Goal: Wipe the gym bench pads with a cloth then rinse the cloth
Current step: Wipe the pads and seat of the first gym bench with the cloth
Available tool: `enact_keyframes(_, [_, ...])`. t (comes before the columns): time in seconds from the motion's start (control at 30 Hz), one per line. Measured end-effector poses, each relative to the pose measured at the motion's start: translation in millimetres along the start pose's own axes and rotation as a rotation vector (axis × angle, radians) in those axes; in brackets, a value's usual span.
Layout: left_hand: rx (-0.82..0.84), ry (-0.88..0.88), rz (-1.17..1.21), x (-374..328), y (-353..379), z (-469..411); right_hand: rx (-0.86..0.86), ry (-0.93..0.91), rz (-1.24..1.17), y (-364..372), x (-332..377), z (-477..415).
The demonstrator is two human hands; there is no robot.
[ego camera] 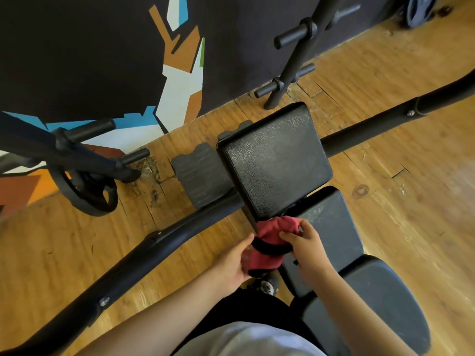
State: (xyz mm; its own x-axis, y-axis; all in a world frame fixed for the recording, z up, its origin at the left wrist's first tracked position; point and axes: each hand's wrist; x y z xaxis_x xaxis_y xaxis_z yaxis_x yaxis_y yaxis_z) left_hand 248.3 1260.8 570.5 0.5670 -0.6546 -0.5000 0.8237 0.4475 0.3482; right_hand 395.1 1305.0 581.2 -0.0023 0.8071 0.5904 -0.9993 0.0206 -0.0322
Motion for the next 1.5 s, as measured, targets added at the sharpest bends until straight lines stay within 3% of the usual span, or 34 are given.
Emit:
enact_keyframes(0.1, [0.129,0.032,-0.077,-1,7,2,0.093,-0.040,0.032,-10,10,8])
enact_keyframes(0.23, [0.272,0.160,-0.137,-11,3,1,0.260,0.041,0.034,-23,18,11])
enact_keyframes(0.5, [0.351,0.290,-0.246,-30,-5,6,0.378,0.117,0.056,-29,13,13])
enact_keyframes(0.67, [0.100,0.222,-0.109,-22,-3,-2,0.202,0.141,0.048,-24,7,10])
enact_keyframes(0.77, [-0.143,0.230,-0.208,-4,0,-15,-0.067,-0.084,0.376,-16,1,1])
enact_keyframes(0.87, [-0.253,0.335,-0.328,12,6,-29,-0.174,-0.239,0.649,-7,-1,-6])
enact_keyframes(1.03, [-0.181,0.377,-0.308,16,16,-35,-0.231,-0.276,0.853,-5,5,-12])
enact_keyframes(1.27, [-0.208,0.442,-0.302,20,18,-43,-0.152,-0.337,1.025,-4,17,-15])
enact_keyframes(1.5, [-0.011,0.636,-0.660,22,6,-40,-0.126,-0.313,1.198,0,22,-28])
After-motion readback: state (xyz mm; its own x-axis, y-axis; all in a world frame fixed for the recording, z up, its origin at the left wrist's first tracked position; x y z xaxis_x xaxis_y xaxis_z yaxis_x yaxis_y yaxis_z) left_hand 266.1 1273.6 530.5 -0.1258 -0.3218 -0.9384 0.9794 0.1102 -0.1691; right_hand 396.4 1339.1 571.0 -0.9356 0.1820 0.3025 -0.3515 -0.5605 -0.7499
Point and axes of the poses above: each hand's wrist, its own z-axis away from the middle knuckle, its own y-axis out of the palm, x = y × z, and after that the axes turned 15 degrees about y, right-handed
